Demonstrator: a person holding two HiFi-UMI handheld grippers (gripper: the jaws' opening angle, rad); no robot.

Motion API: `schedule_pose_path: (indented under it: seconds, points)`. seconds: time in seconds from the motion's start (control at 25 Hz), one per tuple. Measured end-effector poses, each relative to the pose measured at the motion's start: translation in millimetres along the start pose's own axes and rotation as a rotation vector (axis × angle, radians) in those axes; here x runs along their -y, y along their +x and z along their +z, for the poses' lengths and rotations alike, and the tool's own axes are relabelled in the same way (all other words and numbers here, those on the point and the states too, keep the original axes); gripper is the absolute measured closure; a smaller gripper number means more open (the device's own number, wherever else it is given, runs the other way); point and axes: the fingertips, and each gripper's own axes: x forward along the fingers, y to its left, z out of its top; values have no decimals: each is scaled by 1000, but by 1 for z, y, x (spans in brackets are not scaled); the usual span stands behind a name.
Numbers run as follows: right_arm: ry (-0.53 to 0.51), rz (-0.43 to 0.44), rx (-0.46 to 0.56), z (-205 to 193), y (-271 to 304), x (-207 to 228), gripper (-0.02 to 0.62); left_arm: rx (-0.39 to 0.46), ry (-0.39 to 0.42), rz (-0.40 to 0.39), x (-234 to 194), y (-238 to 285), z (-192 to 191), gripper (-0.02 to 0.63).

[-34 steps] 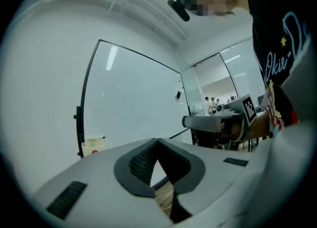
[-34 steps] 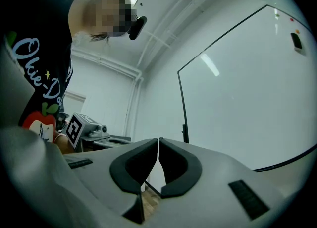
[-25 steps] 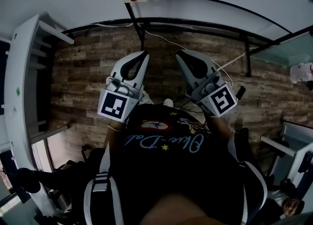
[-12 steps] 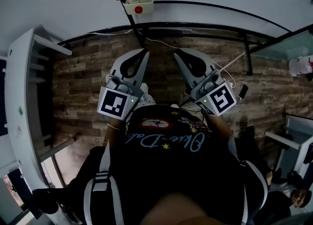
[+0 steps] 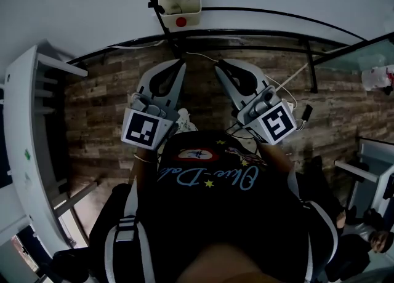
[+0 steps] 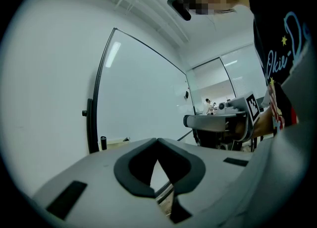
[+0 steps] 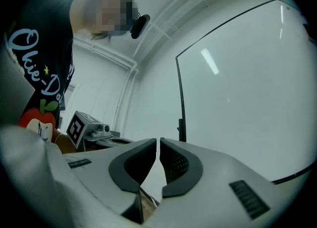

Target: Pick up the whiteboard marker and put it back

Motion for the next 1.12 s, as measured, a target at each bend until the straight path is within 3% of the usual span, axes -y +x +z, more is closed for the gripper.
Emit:
schedule_pose_path:
  seconds: [1.12]
  points:
    - [-56,-98,-101,-39,120,17,545,28,-7,-86,-104,13,-16,612]
